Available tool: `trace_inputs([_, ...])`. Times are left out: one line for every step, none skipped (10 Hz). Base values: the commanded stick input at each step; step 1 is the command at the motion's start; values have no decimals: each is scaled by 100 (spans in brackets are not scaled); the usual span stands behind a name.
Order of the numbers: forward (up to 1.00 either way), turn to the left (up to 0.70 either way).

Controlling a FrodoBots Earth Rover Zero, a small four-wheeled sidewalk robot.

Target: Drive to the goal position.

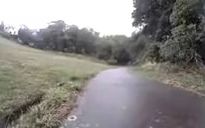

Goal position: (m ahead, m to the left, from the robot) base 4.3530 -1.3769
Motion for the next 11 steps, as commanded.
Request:
trace_inputs([70, -25])
trace_inputs([70, -25])
trace_inputs([70, -25])
trace_inputs([70, -24])
trace_inputs([70, -22])
trace_inputs([70, -21])
trace_inputs([70, -18])
trace_inputs([70, -16])
trace_inputs([70, 0])
trace_inputs([70, 0])
trace_inputs([70, 0])
